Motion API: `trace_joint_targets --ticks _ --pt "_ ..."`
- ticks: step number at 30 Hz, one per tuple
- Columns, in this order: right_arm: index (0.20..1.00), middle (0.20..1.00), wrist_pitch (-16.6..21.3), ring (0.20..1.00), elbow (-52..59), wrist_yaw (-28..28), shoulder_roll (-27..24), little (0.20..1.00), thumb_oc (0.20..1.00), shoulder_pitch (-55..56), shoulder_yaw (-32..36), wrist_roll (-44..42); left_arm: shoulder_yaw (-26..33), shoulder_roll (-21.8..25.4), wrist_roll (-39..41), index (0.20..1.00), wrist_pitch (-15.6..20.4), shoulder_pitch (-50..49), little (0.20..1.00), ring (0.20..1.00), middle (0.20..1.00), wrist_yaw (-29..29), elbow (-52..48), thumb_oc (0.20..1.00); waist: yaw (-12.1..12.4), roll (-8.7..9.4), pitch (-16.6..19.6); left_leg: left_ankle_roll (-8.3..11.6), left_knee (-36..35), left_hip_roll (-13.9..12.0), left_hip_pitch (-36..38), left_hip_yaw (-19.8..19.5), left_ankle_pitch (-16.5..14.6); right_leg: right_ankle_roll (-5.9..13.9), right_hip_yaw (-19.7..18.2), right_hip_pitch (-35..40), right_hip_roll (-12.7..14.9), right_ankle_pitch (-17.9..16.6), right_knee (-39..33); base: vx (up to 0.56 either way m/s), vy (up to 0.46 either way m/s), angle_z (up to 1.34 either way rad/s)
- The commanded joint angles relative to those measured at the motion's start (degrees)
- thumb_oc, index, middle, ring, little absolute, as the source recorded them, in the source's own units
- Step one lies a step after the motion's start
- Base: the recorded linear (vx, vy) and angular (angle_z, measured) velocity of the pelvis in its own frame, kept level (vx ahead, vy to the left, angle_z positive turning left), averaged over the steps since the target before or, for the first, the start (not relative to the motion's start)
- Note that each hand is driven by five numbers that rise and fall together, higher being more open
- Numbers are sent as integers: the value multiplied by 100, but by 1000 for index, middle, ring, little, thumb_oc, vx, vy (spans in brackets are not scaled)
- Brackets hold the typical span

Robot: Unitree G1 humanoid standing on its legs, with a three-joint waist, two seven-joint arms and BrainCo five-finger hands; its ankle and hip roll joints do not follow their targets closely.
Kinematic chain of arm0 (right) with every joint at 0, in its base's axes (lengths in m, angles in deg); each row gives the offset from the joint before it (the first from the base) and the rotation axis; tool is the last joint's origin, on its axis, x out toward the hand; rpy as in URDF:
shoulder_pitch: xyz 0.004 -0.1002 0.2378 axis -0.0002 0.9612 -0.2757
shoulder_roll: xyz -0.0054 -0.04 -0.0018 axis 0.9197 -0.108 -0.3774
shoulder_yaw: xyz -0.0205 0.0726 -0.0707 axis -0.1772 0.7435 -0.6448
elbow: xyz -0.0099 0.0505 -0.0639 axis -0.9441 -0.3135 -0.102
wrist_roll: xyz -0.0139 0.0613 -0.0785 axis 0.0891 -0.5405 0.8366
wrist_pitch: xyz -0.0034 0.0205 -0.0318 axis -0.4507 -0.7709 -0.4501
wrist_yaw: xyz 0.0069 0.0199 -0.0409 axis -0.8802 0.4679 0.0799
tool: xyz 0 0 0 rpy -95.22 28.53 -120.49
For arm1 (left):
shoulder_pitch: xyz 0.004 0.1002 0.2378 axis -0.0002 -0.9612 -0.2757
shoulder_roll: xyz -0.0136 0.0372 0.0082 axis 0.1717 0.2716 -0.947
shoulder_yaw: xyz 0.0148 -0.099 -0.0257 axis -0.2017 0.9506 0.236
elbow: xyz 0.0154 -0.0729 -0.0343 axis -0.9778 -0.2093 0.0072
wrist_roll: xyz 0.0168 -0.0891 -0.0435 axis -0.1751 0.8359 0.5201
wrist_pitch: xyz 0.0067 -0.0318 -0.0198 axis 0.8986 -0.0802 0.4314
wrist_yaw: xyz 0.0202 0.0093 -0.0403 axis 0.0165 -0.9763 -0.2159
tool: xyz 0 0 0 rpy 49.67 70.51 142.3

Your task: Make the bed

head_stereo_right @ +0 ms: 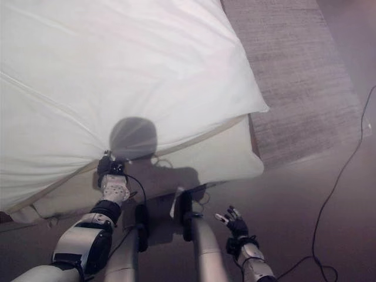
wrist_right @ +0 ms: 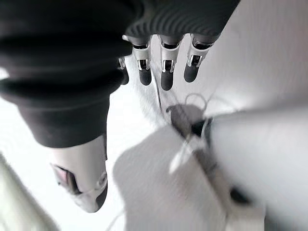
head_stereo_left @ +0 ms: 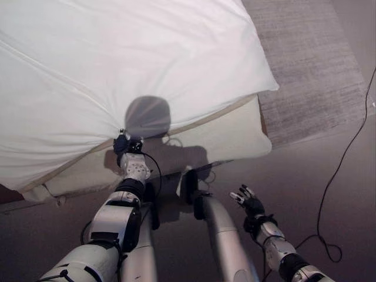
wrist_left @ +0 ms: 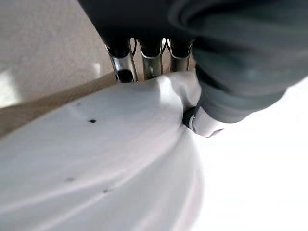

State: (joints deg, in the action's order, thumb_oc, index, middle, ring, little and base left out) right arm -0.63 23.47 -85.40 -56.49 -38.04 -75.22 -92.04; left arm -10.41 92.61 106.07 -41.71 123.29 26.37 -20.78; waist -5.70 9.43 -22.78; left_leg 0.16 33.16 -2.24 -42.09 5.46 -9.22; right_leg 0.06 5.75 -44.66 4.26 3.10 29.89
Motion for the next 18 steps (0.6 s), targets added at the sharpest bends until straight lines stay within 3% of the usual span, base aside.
trace_joint_targets --ticks 1,5,7,9,18 --pt "1000 1000 235 1000 182 -275 -77 1000 1000 200 -191 -623 -475 -263 -103 200 388 -31 200 200 200 398 -677 200 126 -305 232 76 -403 218 23 -77 320 615 61 299 268 -357 -398 -4 -7 11" --pt "1000 1000 189 1000 213 -355 123 1000 1000 -321 -418 -1263 -1026 -469 88 200 580 -593 200 200 200 677 -2290 200 456 -457 -81 13 -501 356 232 -191 388 625 168 540 347 -391 -437 -16 -6 19" --pt "1000 1000 186 1000 184 -384 205 1000 1000 -444 -411 -1440 -1117 -484 99 200 622 -695 200 200 200 704 -2532 200 514 -485 -143 6 -546 375 302 -209 403 629 200 629 370 -392 -462 -10 -7 27" --pt "1000 1000 104 1000 4 -515 422 1000 1000 -764 -441 -2134 -1436 -459 117 200 600 -945 200 200 200 846 -3213 200 681 -568 -263 -16 -562 446 387 -293 413 628 301 768 431 -370 -475 -3 -5 17" --pt "1000 1000 31 1000 -493 -556 923 1000 1000 -1865 -299 -3234 -1903 -166 -117 200 676 -1229 200 200 200 1020 -4511 200 1166 -806 -408 -59 -713 587 561 -536 471 617 541 1094 535 -353 -616 22 -15 20"
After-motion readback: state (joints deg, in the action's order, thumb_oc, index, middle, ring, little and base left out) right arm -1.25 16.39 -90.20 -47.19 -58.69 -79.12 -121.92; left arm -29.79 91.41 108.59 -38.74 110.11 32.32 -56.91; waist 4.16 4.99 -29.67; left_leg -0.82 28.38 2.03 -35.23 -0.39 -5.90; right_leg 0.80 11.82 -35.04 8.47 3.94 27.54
